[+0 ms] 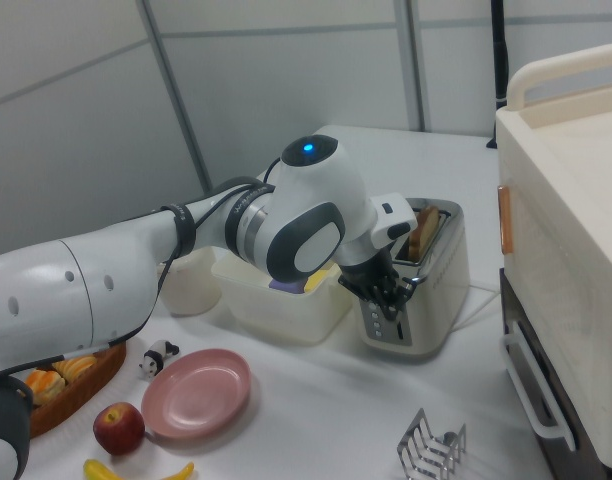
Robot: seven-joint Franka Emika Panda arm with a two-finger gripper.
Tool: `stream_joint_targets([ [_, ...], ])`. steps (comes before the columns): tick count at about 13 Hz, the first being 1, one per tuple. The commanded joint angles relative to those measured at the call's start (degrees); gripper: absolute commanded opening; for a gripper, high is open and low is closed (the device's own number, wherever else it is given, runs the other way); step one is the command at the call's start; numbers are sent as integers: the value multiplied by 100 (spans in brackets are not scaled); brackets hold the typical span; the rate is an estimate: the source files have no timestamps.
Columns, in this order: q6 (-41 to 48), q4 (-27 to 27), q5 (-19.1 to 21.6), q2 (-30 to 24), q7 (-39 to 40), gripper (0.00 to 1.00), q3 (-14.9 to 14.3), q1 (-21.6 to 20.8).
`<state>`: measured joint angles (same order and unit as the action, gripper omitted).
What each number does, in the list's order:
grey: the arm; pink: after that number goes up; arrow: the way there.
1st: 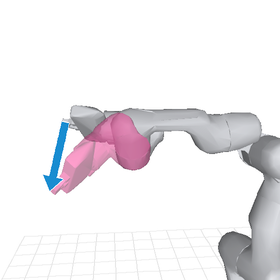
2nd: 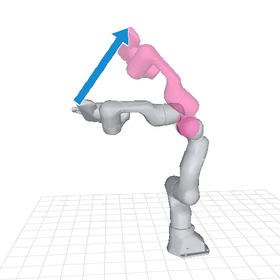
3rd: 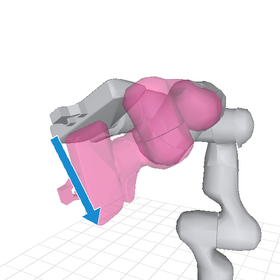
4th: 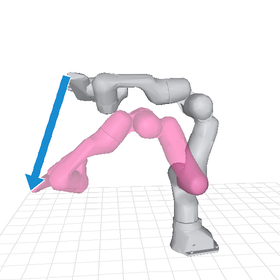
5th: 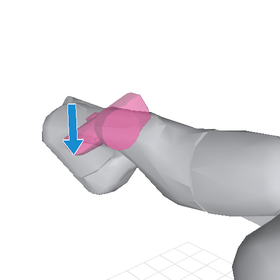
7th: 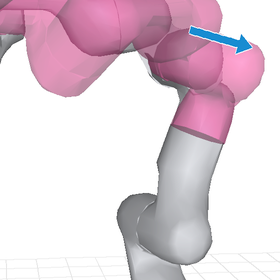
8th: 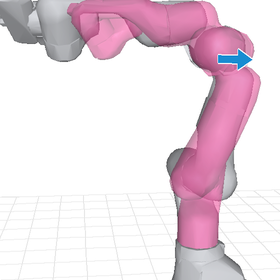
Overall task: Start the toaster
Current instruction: 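Press the toaster lever down with the closed gripper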
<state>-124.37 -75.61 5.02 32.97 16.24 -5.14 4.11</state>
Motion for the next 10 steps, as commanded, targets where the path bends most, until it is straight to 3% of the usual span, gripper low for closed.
stream_joint_targets([
  [1, -131, -217, 78, -62, 204, 0, -13, -25],
  [10, -149, -314, -62, 359, 213, 0, -22, -25],
])
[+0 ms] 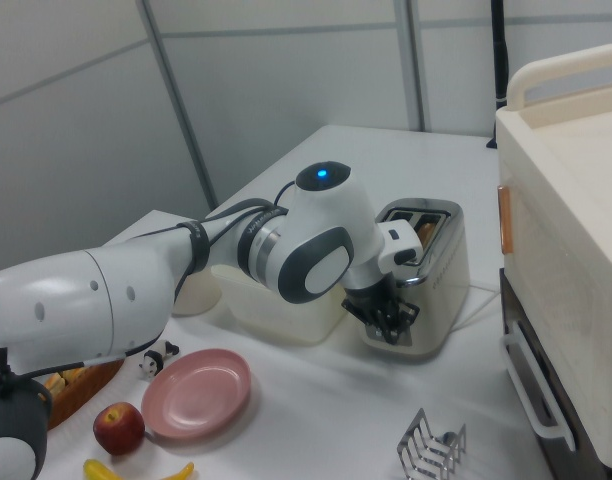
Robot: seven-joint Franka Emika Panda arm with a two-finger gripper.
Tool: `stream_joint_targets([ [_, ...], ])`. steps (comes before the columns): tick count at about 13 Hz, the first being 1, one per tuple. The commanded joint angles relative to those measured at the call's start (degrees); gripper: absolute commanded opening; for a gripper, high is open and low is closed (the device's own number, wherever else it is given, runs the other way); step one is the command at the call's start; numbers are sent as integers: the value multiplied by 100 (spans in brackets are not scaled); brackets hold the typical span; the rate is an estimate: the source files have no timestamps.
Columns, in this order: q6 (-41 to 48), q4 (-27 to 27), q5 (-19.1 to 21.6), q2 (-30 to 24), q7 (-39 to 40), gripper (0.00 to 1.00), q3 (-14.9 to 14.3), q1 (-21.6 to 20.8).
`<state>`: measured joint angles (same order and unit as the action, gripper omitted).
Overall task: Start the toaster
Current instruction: 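Press the toaster lever down with the closed gripper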
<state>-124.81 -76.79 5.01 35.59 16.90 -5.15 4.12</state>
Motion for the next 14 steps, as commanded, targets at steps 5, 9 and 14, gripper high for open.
stream_joint_targets([
  [5, -571, -425, -114, 124, 112, 0, -22, -61],
  [9, -571, -407, -96, 106, 94, 0, -22, -61],
  [14, -554, -372, -88, -34, 86, 0, -22, -52],
])
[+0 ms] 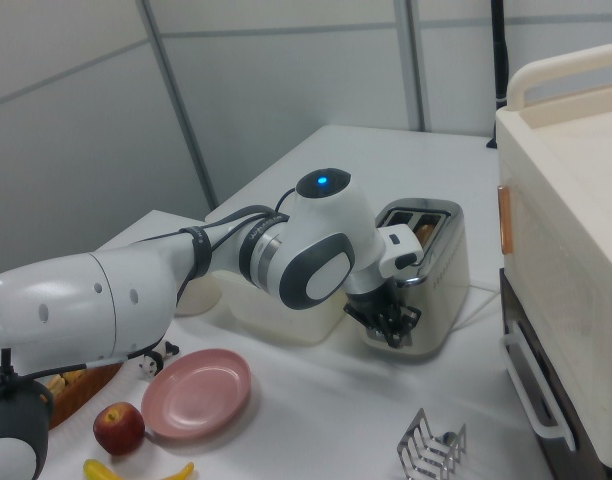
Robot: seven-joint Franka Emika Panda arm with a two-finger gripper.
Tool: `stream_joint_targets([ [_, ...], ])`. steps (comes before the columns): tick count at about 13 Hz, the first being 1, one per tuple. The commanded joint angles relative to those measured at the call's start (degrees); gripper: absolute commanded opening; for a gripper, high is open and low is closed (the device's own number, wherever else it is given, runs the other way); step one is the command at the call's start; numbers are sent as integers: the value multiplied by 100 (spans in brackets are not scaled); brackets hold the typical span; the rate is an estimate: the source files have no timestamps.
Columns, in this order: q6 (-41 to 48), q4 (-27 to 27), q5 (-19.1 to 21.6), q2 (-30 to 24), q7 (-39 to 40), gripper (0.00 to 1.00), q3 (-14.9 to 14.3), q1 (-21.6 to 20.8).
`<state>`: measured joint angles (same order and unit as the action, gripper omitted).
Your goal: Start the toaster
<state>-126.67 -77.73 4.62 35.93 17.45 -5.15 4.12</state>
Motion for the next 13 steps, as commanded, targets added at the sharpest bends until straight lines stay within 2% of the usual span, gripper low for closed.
stream_joint_targets([
  [1, -341, -278, -32, -181, 30, 0, -21, -34],
  [10, 299, -269, 21, -788, 4, 0, -21, -8],
  [13, 860, -94, 39, -1008, 4, 7, -21, 36],
])
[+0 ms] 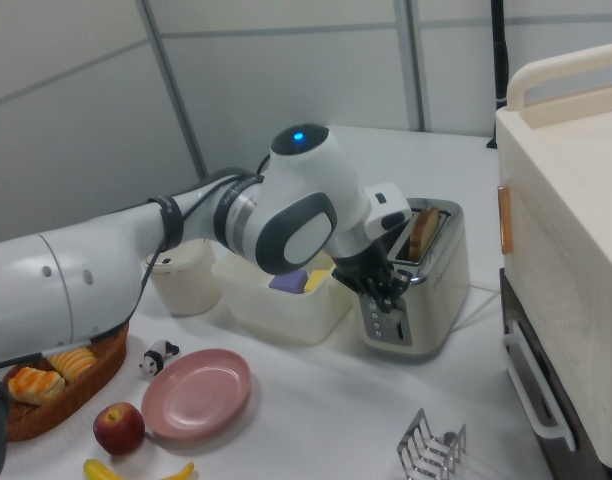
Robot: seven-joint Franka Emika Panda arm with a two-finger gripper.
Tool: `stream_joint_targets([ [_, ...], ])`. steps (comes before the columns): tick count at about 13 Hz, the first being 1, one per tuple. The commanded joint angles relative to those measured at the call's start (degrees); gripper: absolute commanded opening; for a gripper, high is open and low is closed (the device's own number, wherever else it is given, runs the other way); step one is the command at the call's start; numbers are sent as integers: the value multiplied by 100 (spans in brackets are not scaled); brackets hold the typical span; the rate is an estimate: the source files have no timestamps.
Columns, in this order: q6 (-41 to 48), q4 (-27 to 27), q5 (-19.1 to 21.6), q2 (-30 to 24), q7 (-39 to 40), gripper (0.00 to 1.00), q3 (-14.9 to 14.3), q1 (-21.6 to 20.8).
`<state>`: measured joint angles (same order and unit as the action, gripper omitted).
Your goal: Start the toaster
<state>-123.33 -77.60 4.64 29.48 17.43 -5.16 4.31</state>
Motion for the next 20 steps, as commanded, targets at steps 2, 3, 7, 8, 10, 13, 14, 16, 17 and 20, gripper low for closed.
stream_joint_targets([
  [2, 1036, 42, 2, -486, -12, 22, -37, 9],
  [3, 1335, 52, -15, -661, -12, 32, -46, 9],
  [7, 2118, 52, -86, -978, -12, 65, -81, -35],
  [8, 2347, 43, -103, -1040, -12, 74, -82, -35],
  [10, 2620, 43, -400, -1180, -12, 99, -73, -44],
  [13, 2771, 34, -561, -1251, -29, 100, -55, -44],
  [14, 2779, 34, -552, -1251, -38, 100, -55, -53],
  [16, 2779, 34, -560, -1251, -38, 100, -46, -53],
  [17, 2779, 34, -587, -1251, -30, 100, -46, -53],
  [20, 2779, 34, -569, -1251, -38, 100, -73, -53],
])
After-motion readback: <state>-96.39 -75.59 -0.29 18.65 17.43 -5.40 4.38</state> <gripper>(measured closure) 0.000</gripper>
